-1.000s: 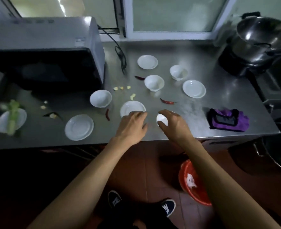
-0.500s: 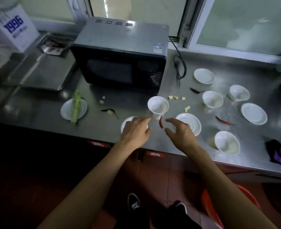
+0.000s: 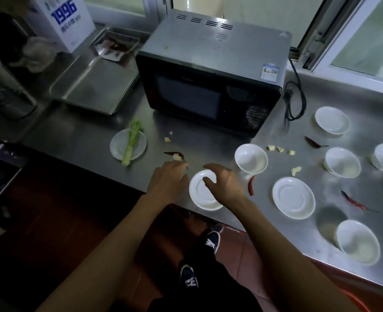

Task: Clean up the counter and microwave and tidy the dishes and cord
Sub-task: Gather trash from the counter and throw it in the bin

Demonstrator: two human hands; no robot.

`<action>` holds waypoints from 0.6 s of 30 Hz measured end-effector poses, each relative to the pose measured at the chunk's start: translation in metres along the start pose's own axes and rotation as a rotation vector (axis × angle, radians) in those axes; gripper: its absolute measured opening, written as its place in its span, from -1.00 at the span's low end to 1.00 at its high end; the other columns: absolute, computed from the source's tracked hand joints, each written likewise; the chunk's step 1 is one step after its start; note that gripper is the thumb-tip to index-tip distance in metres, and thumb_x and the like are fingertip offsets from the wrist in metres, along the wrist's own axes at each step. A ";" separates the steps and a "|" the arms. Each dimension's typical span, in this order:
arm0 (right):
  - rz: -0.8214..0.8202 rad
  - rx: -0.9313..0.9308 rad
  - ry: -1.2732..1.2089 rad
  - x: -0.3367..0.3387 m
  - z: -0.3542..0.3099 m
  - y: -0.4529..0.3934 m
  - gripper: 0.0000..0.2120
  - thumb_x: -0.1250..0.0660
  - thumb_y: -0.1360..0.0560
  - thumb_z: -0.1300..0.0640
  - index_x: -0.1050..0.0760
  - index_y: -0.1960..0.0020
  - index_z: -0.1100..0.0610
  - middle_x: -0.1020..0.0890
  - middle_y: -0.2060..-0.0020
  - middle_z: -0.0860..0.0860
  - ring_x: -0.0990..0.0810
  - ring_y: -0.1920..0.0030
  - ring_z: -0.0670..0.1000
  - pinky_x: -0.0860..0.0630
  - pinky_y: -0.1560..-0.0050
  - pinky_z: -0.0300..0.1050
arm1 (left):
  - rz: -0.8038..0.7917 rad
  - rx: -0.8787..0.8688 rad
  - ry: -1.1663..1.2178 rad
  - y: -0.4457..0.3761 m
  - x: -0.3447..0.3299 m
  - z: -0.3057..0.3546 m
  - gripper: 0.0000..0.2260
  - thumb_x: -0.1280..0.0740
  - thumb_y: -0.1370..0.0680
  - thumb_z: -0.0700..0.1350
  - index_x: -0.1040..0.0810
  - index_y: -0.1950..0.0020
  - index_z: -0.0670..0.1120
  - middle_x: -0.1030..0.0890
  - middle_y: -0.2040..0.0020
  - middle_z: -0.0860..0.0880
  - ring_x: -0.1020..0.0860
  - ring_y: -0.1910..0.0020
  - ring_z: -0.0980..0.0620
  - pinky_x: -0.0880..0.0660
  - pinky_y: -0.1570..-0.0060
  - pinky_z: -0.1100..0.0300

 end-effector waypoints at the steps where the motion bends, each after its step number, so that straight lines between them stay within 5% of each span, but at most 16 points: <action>1: -0.017 0.006 -0.013 -0.005 -0.002 -0.011 -0.62 -0.37 -0.54 0.10 -0.51 -0.35 0.05 -0.58 -0.31 0.00 -0.52 -0.32 0.05 -0.44 -0.33 -0.05 | -0.010 0.018 -0.009 -0.005 0.001 -0.006 -0.58 -0.23 -0.63 -0.01 -0.38 -0.50 -0.04 -0.44 -0.45 -0.06 -0.38 -0.40 -0.10 -0.31 -0.37 -0.03; 11: -0.063 0.111 -0.035 -0.021 -0.035 -0.075 -0.68 -0.36 -0.53 0.19 -0.57 -0.28 0.14 -0.63 -0.22 0.06 -0.58 -0.20 0.09 -0.47 -0.23 -0.07 | 0.037 0.092 0.059 -0.047 0.032 -0.057 -0.63 -0.31 -0.59 -0.08 -0.50 -0.39 -0.11 -0.55 -0.33 -0.14 -0.50 -0.28 -0.17 -0.44 -0.24 -0.03; 18: -0.048 -0.009 -0.025 -0.055 -0.031 -0.102 -0.73 -0.35 -0.53 0.17 -0.61 -0.22 0.09 -0.66 -0.16 0.03 -0.61 -0.13 0.08 -0.46 -0.13 -0.14 | -0.013 0.017 0.077 -0.088 0.024 -0.089 -0.55 -0.19 -0.52 0.00 -0.53 -0.36 -0.12 -0.57 -0.28 -0.16 -0.54 -0.21 -0.21 -0.50 -0.13 -0.15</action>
Point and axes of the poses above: each hand's wrist, its own y-axis away from the middle knuckle, its own x-axis out of the back of the hand, z = x × y, the point moved 10 cm from there along -y, towards the middle knuckle
